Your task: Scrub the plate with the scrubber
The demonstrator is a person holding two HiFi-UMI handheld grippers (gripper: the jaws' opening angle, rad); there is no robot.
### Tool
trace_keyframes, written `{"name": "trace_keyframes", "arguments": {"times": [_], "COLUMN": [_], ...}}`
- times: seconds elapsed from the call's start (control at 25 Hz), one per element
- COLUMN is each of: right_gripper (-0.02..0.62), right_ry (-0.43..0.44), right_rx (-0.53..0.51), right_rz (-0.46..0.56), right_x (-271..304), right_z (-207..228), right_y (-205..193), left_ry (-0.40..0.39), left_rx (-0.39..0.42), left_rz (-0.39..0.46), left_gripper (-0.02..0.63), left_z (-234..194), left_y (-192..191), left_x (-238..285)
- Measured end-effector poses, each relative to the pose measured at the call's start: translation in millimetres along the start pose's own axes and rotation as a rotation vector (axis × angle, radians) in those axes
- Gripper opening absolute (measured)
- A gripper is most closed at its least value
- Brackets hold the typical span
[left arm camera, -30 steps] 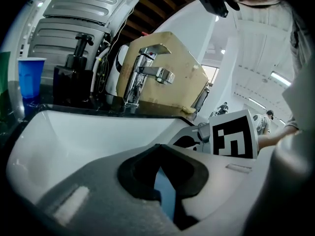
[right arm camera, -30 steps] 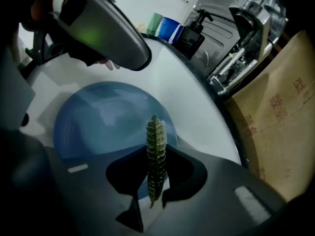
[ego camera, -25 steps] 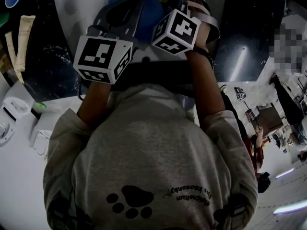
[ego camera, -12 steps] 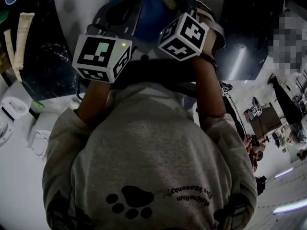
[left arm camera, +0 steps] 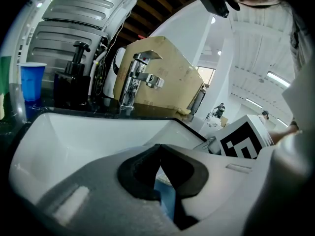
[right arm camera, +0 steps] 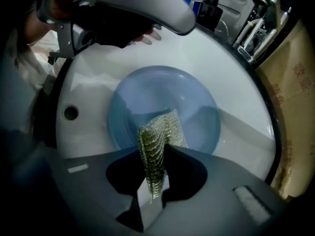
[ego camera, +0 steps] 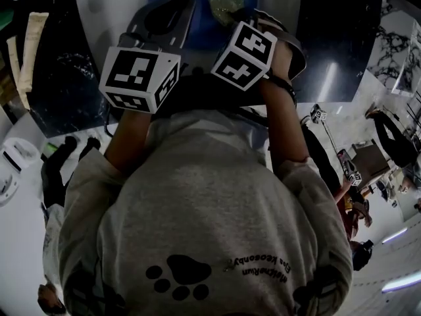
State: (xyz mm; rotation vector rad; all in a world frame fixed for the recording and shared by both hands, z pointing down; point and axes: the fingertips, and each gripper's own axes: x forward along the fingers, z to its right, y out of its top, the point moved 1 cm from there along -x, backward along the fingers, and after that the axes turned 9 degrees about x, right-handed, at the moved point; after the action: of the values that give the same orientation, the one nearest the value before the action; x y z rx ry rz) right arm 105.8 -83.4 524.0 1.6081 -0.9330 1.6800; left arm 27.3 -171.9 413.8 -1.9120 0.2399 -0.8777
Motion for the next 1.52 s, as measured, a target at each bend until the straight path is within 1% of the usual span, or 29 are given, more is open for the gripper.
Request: {"name": "trace_keyframes", "arguments": {"times": [0.36,0.64,0.84,1.04,1.12,1.2,1.32,1.4,1.52], "right_gripper": [0.073,0.072,0.072,0.072,0.072,0.072,0.072,0.072,0.072], "right_ry": [0.136,0.232,0.278,0.304,0.298,0.281,0.262,0.226,0.146], "right_rx": [-0.011,-0.048,-0.046,0.031,0.062,0.111,0.216,0.276,0.341], "right_rz": [-0.023,-0.029,0.004,0.088,0.134,0.195,0.318,0.397,0.5], "right_x": [-16.6,-30.5,-47.0,-67.4,-76.2,-83.8,-101.1,-113.2,-130.2], "right_z": [-27.0,-48.7,-55.7,-58.7,-58.1,-55.3,-52.0,-46.2,-34.9], "right_y": [7.1,13.2,20.3,27.0,29.0,31.4,36.4,39.6,45.1], "left_ry": [0.005,0.028,0.041,0.044,0.042,0.038,0.032,0.03,0.031], "left_rx": [0.006,0.018,0.032,0.056,0.069,0.085,0.103,0.114,0.134], "left_rz": [0.015,0.035,0.043,0.044,0.04,0.033,0.027,0.033,0.045], "left_gripper": [0.003,0.003,0.003,0.003,0.003,0.003,0.003,0.003,0.003], "left_z": [3.0,1.2,3.8,8.3,10.4,13.7,21.0,24.9,29.1], "left_y": [1.4,10.1,19.3,25.8,27.3,28.8,31.0,34.8,42.0], "left_x": [-12.7,-26.1,-38.2,-50.9,-54.7,-58.1,-64.6,-68.1,-73.6]}}
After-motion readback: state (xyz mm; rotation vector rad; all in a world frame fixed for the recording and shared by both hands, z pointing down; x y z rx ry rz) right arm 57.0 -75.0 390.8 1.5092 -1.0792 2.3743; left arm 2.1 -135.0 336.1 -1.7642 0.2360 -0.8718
